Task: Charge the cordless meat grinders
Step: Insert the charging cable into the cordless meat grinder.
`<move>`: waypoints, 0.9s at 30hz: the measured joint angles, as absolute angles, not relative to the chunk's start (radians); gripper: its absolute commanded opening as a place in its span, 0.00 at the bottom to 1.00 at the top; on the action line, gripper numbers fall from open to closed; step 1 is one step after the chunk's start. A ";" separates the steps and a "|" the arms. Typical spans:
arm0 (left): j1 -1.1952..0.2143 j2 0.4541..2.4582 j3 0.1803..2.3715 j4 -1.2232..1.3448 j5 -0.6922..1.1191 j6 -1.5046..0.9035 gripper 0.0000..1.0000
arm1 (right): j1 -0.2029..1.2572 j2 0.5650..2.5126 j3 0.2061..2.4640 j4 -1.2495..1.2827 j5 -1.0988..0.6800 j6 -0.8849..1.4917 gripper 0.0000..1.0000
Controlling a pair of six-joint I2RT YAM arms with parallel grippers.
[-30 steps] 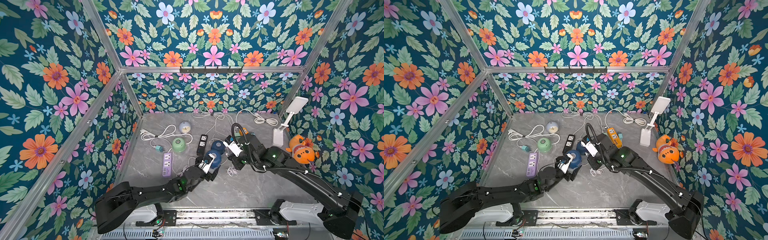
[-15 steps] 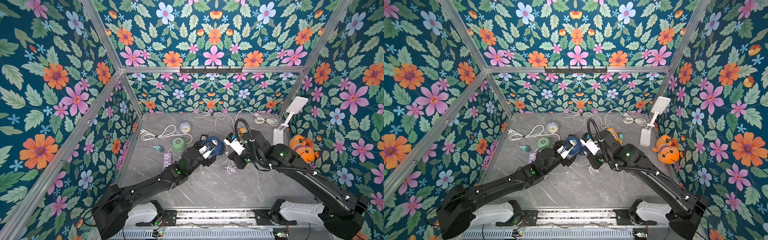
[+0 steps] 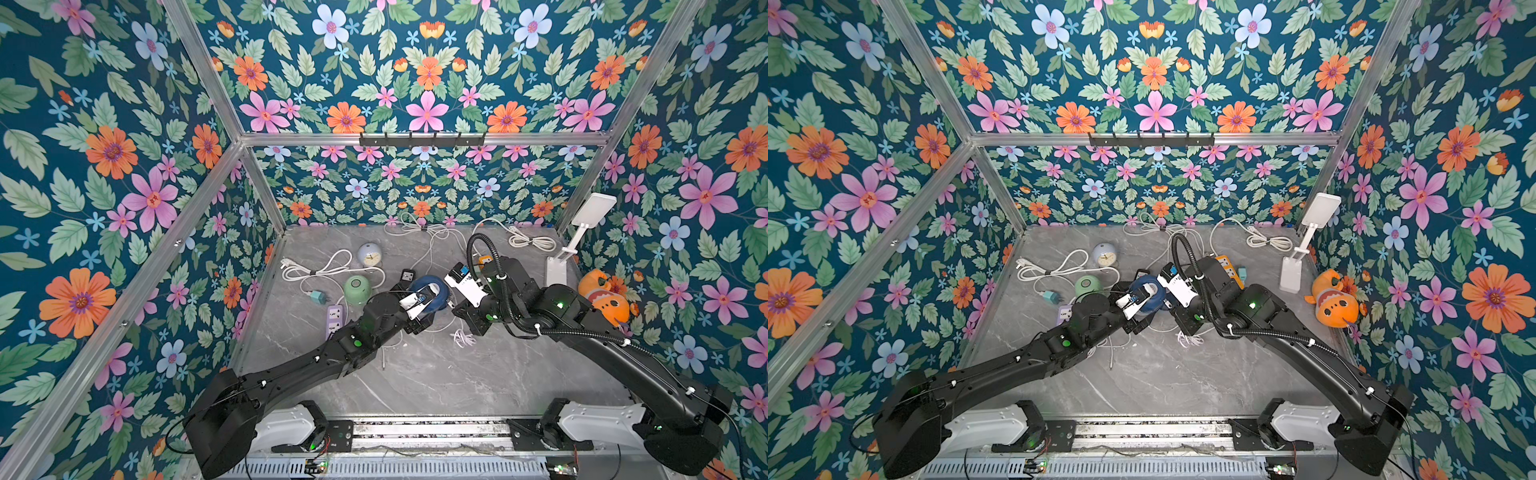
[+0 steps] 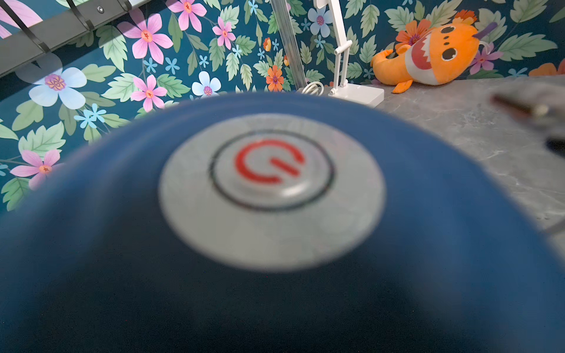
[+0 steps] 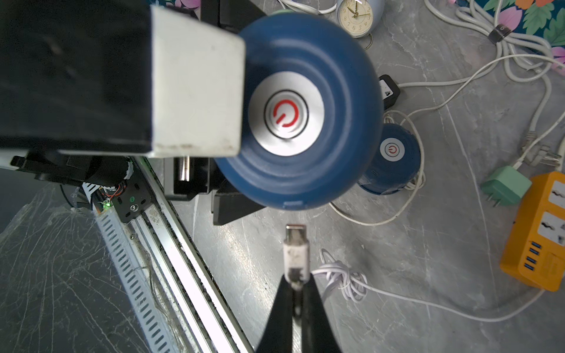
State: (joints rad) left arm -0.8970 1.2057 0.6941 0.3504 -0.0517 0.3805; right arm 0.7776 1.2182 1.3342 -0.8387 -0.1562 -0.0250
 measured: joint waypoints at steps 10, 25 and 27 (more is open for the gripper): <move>-0.897 1.192 0.690 0.340 -0.035 0.384 0.47 | 0.778 1.234 1.339 -0.838 -0.178 -0.026 0.00; -0.897 1.182 0.685 0.334 -0.028 0.372 0.46 | 0.778 1.251 1.341 -0.834 -0.181 -0.029 0.00; -0.897 1.179 0.684 0.334 -0.027 0.372 0.45 | 0.778 1.251 1.341 -0.833 -0.182 -0.029 0.00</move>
